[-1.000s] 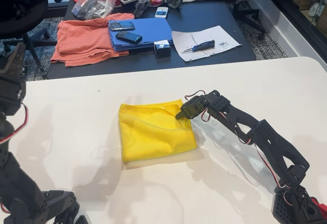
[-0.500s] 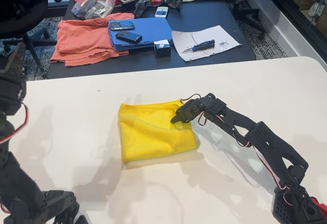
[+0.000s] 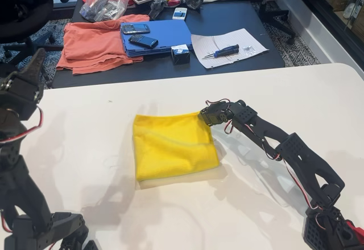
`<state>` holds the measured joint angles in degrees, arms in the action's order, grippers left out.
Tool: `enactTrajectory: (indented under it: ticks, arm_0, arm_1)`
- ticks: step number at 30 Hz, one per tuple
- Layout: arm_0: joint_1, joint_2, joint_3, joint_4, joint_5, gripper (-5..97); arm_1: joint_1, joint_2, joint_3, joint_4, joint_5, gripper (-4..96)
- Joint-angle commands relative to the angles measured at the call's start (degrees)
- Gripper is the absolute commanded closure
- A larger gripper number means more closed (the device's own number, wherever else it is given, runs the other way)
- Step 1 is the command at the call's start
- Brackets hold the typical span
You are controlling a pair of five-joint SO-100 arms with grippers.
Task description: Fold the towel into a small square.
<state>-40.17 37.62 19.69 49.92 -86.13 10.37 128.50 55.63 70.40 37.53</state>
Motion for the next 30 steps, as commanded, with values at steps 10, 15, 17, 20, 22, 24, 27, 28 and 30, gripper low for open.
enactTrajectory:
  ticks: [10,15,17,20,22,24,27,28,30]
  arm_0:
    - [-0.7,0.6,-0.5,-2.2,-0.3,92]
    - [-0.1,0.6,-0.5,-3.2,-0.4,92]
    - [0.1,0.6,-0.5,-3.3,-0.4,92]
    - [0.8,0.6,-1.1,-3.3,-0.4,92]
    - [1.4,0.6,-1.5,-3.4,-0.4,92]
    - [1.9,0.6,-1.5,-3.4,-0.4,92]
    - [2.6,0.6,-1.6,-3.4,-0.4,92]
    - [2.7,0.6,-1.6,-3.4,-0.4,92]
    - [2.9,0.6,-1.6,-3.5,-0.4,92]
  arm_1:
    - [0.0,0.3,-0.3,-0.3,-0.1,77.6]
    - [0.0,0.3,-0.1,-0.3,-0.1,77.6]
    - [0.0,0.3,-0.1,-0.3,-0.1,77.6]
    - [0.0,0.3,-0.1,-0.3,-0.1,77.6]
    - [0.0,0.3,-0.1,-0.3,-0.1,77.6]
    - [0.0,0.3,-0.1,-0.3,-0.1,77.6]
    - [0.0,0.3,0.0,-0.3,-0.1,77.6]
    - [0.1,0.3,0.0,-0.3,-0.1,77.6]
    - [0.1,0.2,0.0,-0.3,-0.1,77.6]
